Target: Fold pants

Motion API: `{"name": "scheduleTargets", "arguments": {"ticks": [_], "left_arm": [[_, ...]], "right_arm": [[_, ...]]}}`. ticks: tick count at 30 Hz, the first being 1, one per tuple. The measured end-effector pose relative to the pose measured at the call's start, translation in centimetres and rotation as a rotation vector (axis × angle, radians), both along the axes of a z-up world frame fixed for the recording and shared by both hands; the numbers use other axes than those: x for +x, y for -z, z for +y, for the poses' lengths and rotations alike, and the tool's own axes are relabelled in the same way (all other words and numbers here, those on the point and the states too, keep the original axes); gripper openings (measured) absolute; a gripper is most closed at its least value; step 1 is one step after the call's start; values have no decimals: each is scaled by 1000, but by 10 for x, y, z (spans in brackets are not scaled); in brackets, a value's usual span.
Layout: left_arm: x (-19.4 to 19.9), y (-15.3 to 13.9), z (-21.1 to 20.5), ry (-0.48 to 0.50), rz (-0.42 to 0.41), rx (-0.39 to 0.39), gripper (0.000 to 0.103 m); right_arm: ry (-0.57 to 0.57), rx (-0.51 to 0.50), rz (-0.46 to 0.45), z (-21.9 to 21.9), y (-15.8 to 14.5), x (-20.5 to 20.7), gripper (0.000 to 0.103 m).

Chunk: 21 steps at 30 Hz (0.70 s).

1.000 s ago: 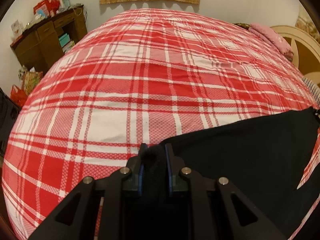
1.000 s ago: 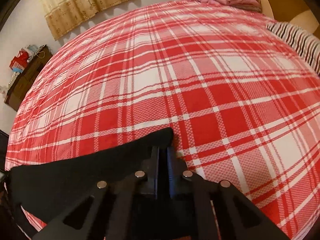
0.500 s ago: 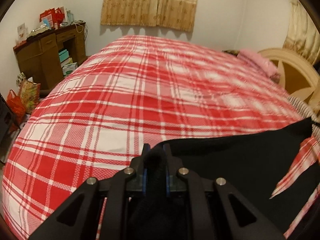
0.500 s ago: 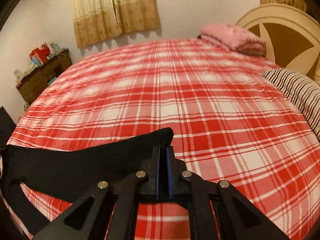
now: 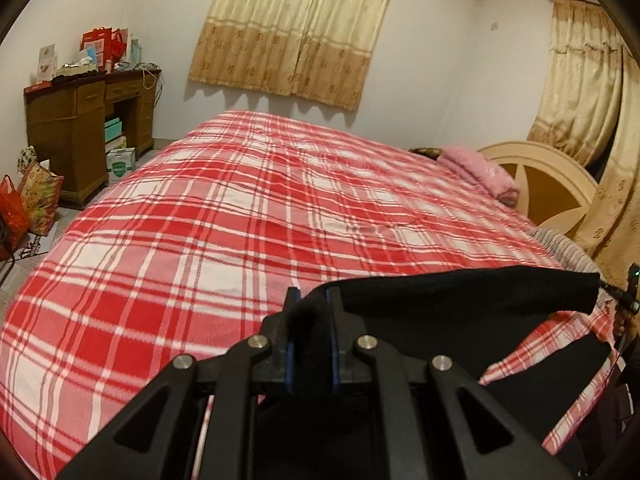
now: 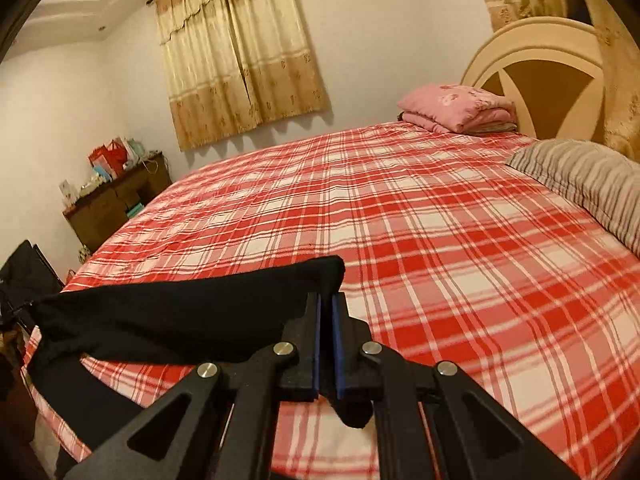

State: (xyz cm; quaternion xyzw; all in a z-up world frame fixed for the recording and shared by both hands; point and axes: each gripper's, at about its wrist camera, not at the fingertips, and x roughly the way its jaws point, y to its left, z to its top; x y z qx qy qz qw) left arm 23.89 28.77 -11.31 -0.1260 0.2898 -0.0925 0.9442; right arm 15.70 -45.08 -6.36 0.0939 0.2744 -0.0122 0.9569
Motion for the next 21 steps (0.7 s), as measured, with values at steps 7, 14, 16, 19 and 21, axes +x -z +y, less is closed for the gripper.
{"name": "scheduleTargets", "arguments": {"ticks": [7, 14, 16, 19, 21], "left_arm": [[-39, 13, 12, 30, -42, -46, 13], [-66, 34, 8, 74, -17, -42, 13], [-72, 41, 7, 76, -7, -34, 13], [-79, 48, 6, 68, 10, -15, 17], [-81, 51, 5, 60, 16, 12, 21]], "right_arm": [[34, 40, 44, -14, 26, -50, 5], [64, 52, 117, -21, 52, -82, 4], [70, 55, 132, -22, 57, -86, 4], [62, 1, 186, -16, 63, -85, 4], [79, -35, 199, -14, 63, -87, 4]]}}
